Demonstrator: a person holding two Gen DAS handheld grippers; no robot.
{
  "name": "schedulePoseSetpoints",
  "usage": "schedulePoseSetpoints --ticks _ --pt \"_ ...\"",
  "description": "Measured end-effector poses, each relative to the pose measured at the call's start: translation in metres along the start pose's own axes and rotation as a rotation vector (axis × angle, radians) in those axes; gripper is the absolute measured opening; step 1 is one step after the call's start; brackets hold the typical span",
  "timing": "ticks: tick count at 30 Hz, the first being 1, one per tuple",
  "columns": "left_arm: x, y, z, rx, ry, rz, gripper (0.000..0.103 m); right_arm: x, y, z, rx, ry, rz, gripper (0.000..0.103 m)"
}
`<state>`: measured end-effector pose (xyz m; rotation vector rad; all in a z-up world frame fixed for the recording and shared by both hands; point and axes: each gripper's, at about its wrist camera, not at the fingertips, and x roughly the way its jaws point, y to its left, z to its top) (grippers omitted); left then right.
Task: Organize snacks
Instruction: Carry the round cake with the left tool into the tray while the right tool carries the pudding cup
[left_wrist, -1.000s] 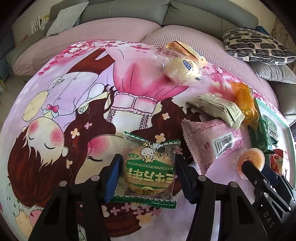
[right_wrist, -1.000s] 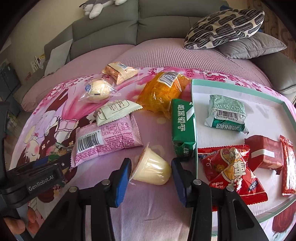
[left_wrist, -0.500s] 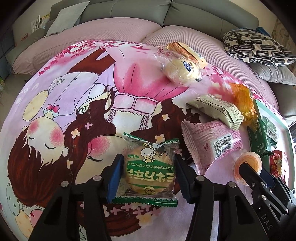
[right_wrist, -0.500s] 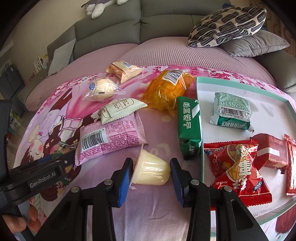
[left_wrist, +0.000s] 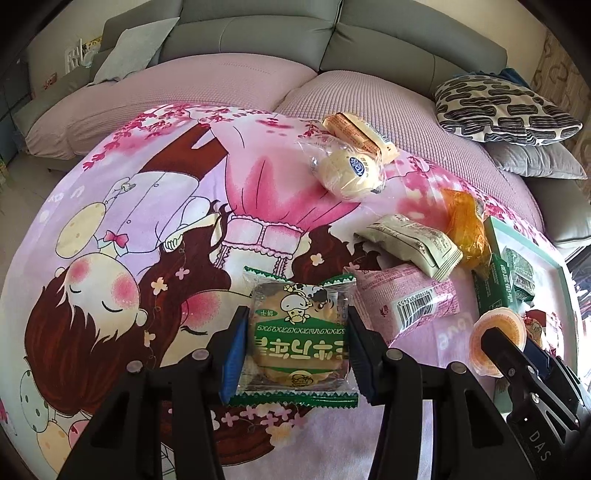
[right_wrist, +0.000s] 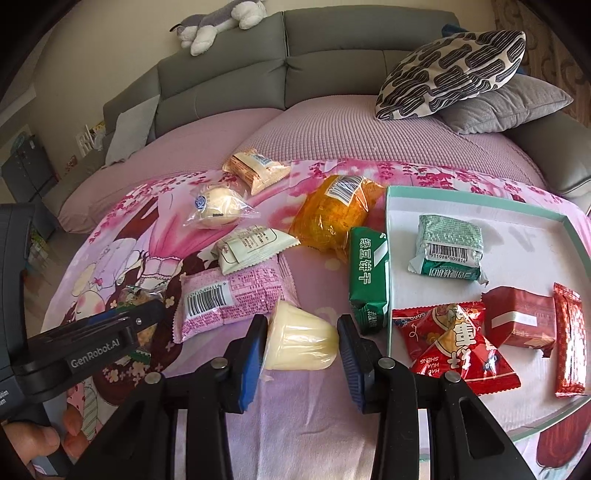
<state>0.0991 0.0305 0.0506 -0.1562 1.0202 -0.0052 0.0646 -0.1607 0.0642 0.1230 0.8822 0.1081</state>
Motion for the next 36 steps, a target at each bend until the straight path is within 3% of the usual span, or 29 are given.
schedulePoseSetpoints --ticks 20,36 --pt "-0.029 -0.047 0.003 0.074 -0.075 -0.034 0.052 -0.031 -0.023 0.008 0.042 -0.071 0.005 0.041" --pt "-0.035 -0.127 -0.011 0.194 -0.067 -0.13 0.052 -0.068 -0.113 0.009 0.204 -0.145 -0.144 0.041"
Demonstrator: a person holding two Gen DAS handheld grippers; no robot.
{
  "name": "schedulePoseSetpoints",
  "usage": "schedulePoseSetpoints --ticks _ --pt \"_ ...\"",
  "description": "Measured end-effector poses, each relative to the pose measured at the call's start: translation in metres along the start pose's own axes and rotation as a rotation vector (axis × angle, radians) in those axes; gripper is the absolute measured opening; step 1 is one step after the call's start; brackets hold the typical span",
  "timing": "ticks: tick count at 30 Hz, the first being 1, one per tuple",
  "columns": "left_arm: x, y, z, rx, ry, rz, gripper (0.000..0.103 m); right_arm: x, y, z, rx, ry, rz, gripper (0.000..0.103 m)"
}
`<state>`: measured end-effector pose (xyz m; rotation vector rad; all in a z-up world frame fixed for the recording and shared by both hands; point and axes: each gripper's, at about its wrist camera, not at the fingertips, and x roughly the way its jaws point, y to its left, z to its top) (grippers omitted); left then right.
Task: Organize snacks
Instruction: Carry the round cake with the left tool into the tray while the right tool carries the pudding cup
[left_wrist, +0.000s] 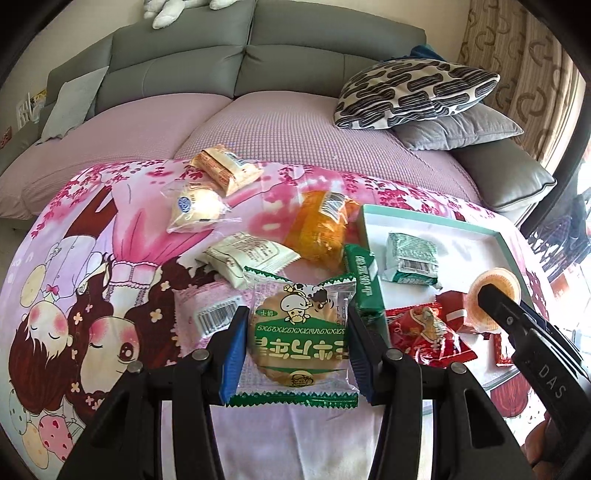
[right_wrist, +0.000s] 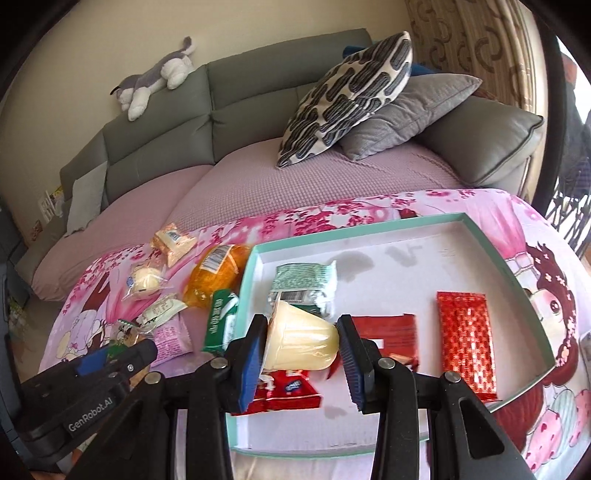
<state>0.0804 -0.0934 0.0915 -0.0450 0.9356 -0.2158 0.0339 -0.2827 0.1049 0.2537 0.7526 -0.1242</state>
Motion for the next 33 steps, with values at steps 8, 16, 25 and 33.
schedulePoseSetpoints --ticks 8,16,25,33 --pt "0.002 -0.036 0.003 0.056 0.0 -0.051 0.052 -0.012 -0.057 0.006 0.091 -0.024 -0.109 0.041" --pt "0.01 -0.064 0.011 0.12 0.001 -0.058 0.052 -0.014 -0.094 0.008 0.171 -0.033 -0.158 0.041" --pt "0.026 -0.103 0.034 0.202 -0.01 -0.084 0.052 0.006 -0.098 0.012 0.158 -0.017 -0.167 0.041" --pt "0.057 -0.139 0.049 0.263 0.019 -0.106 0.052 0.027 -0.094 0.019 0.127 -0.008 -0.158 0.042"
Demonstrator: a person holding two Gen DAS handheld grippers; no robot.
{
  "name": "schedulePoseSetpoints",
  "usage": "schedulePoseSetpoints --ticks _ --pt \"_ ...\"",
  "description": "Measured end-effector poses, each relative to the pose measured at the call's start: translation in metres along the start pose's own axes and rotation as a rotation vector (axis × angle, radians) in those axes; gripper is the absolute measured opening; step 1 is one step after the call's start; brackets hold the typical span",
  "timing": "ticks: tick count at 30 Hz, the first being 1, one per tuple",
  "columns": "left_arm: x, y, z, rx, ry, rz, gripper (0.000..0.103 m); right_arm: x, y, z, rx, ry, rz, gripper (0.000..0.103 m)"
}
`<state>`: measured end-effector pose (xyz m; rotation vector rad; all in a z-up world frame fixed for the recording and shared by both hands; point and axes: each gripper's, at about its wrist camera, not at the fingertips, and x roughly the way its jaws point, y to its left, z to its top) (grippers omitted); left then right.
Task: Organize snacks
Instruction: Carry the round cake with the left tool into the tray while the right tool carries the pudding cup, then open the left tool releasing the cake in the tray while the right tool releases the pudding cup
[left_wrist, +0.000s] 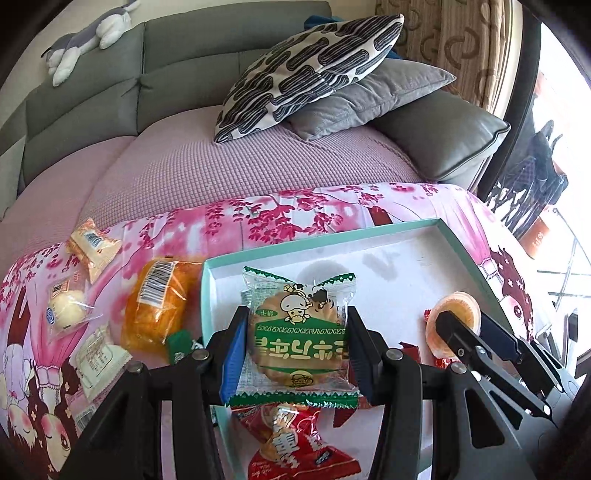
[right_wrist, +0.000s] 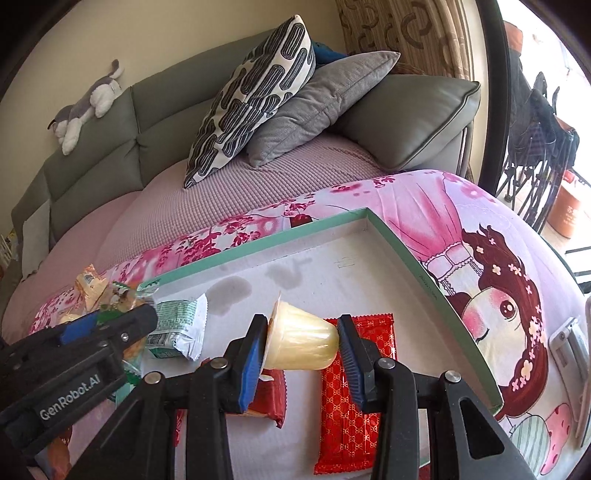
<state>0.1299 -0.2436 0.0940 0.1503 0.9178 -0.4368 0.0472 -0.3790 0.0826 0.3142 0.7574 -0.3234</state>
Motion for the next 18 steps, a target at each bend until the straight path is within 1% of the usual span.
schedulePoseSetpoints --ticks 3,11,18 --pt "0.012 -0.004 0.003 0.008 0.021 0.003 0.052 0.006 0.003 -0.001 -0.016 0.009 -0.005 0.042" --pt "0.031 -0.007 0.004 0.011 0.055 0.009 0.052 0.018 -0.001 -0.006 -0.001 0.038 -0.013 0.042" --pt "0.036 -0.006 0.004 -0.005 0.074 0.012 0.052 0.02 0.0 -0.006 -0.003 0.039 -0.022 0.042"
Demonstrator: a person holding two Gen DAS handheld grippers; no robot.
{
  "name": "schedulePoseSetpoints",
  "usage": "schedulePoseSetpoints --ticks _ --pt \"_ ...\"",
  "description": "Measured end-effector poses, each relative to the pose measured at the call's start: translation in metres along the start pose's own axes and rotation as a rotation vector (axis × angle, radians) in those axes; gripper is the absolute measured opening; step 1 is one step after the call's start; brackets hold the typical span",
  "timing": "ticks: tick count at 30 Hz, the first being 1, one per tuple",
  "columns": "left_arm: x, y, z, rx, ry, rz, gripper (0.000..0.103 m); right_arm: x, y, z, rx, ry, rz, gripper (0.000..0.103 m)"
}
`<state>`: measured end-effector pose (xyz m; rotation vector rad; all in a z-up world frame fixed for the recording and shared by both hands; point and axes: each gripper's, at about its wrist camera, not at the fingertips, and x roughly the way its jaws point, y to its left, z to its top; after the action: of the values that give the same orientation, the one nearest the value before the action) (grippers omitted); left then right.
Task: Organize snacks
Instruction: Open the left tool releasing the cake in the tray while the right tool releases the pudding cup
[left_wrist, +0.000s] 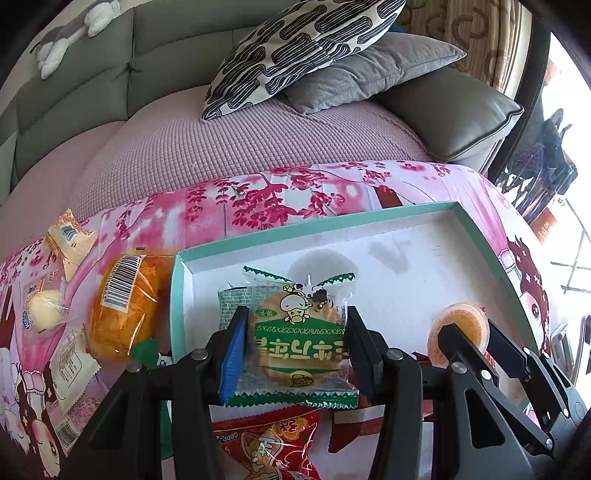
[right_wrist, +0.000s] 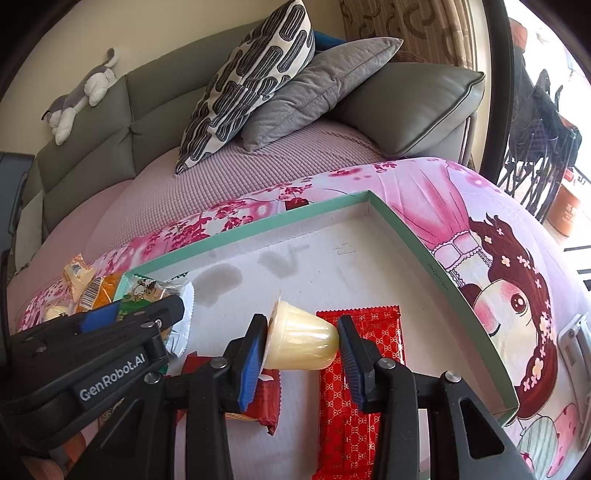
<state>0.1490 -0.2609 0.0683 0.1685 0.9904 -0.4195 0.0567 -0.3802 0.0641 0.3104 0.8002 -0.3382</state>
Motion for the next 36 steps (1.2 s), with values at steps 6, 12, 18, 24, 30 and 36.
schedulePoseSetpoints --ticks 6,12,18,24,30,36 --pt "-0.007 0.001 -0.001 -0.003 0.002 0.004 0.057 -0.002 -0.002 0.001 0.008 0.013 -0.002 0.042" --pt "-0.019 0.005 -0.004 -0.013 -0.003 0.01 0.059 -0.009 -0.002 0.002 0.007 0.011 -0.023 0.055" --pt "-0.036 0.014 -0.012 -0.032 -0.024 -0.004 0.06 -0.02 -0.001 0.0 0.009 0.013 -0.014 0.057" --pt "-0.054 0.031 -0.025 -0.057 -0.046 -0.001 0.06 -0.034 0.003 0.0 0.006 0.007 -0.012 0.057" --pt "-0.06 0.05 -0.041 -0.092 -0.041 0.006 0.06 -0.036 0.008 -0.004 -0.005 0.039 -0.029 0.056" --pt "-0.055 0.063 -0.052 -0.117 -0.018 0.017 0.06 -0.03 0.012 -0.008 -0.014 0.071 -0.045 0.056"
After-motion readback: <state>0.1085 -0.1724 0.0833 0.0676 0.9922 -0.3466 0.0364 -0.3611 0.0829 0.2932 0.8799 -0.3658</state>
